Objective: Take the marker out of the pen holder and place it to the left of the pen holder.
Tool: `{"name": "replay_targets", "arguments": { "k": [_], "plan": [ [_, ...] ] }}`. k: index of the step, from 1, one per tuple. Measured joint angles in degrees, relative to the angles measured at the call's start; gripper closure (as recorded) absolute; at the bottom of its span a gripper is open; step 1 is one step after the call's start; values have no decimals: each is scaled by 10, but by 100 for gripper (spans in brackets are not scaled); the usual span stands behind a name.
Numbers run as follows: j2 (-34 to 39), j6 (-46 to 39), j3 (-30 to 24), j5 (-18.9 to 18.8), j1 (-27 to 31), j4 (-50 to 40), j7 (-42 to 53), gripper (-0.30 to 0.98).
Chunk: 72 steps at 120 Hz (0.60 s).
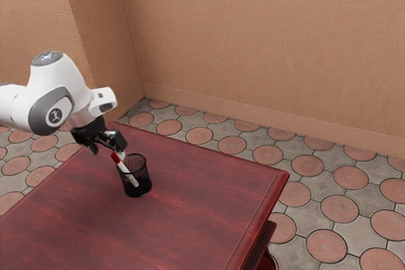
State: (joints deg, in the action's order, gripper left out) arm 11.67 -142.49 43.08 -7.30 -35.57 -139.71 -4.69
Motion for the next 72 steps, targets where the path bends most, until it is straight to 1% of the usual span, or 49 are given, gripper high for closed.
{"name": "replay_targets", "arguments": {
  "k": [28, 72],
  "plan": [
    [-37, -40, 15, 1, -12, -1, -1, 2],
    [-70, -66, 17, 9, -23, -4, -3, 2]
  ]
}}
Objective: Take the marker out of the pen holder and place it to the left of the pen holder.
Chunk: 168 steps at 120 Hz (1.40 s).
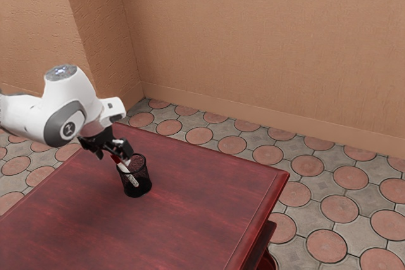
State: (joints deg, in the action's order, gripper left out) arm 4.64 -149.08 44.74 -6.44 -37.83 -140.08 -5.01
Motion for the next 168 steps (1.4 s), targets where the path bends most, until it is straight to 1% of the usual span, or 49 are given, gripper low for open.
{"name": "replay_targets", "arguments": {
  "k": [9, 13, 33, 50, 62, 72, 89, 107, 109, 113, 119, 126, 131, 135, 145, 155, 161, 168],
  "plan": [
    [-2, -2, 0, 1, 0, 0, -1, 2],
    [-2, -3, 0, 2, 0, -2, -1, 4],
    [4, -7, 0, 2, -12, -2, -2, 28],
    [5, -10, 2, 2, -19, -3, -3, 50],
    [6, -10, 8, 2, -17, -3, -3, 62],
    [7, -11, 10, 2, -17, -3, -4, 67],
    [15, -11, 10, -2, -20, -3, -8, 72],
    [65, -5, 10, -11, -28, -1, -13, 75],
    [73, -2, 7, -12, -25, -1, -13, 75],
    [92, 9, -22, -14, 0, 0, -15, 75],
    [120, 31, -89, -16, 66, 1, -16, 76],
    [146, 57, -144, -19, 123, 6, -19, 76],
    [160, 76, -171, -20, 158, 10, -20, 76],
    [165, 89, -179, -22, 178, 17, -20, 76],
    [147, 114, -159, -29, 220, 29, -18, 76],
    [121, 117, -123, -53, 227, 27, -16, 76],
    [104, 109, -90, -63, 206, 22, -15, 76],
    [89, 88, -12, -75, 135, 15, -13, 76]
  ]
}}
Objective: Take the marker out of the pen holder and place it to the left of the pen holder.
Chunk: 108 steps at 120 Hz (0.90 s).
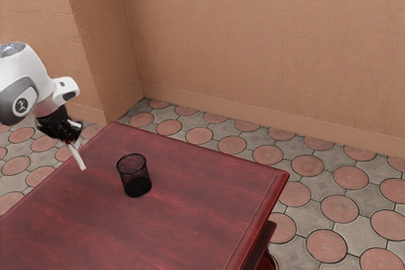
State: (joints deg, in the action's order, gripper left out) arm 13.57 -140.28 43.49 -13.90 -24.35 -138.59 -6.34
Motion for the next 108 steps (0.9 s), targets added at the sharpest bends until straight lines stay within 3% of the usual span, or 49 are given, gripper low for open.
{"name": "replay_targets", "arguments": {
  "k": [12, 21, 25, 52, 74, 81, 85, 91, 98, 108],
  "plan": [
    [-5, -52, 136, -10, -138, -8, 2, 76],
    [-3, -87, 183, -13, -183, -16, 3, 76],
    [-3, -99, 191, -13, -190, -21, 4, 75],
    [-4, -140, 200, 0, -210, -35, 24, 30],
    [-6, -152, 201, 1, -210, -34, 37, 14],
    [-8, -152, 201, -18, -204, -32, 45, 11],
    [-15, -135, 201, -27, -197, -15, 49, 10],
    [-42, -48, 190, -21, -196, 81, 55, 8],
    [-78, 83, 169, 0, -210, 200, 62, 7],
    [-102, 235, 139, 33, -224, 275, 71, 5]
  ]
}}
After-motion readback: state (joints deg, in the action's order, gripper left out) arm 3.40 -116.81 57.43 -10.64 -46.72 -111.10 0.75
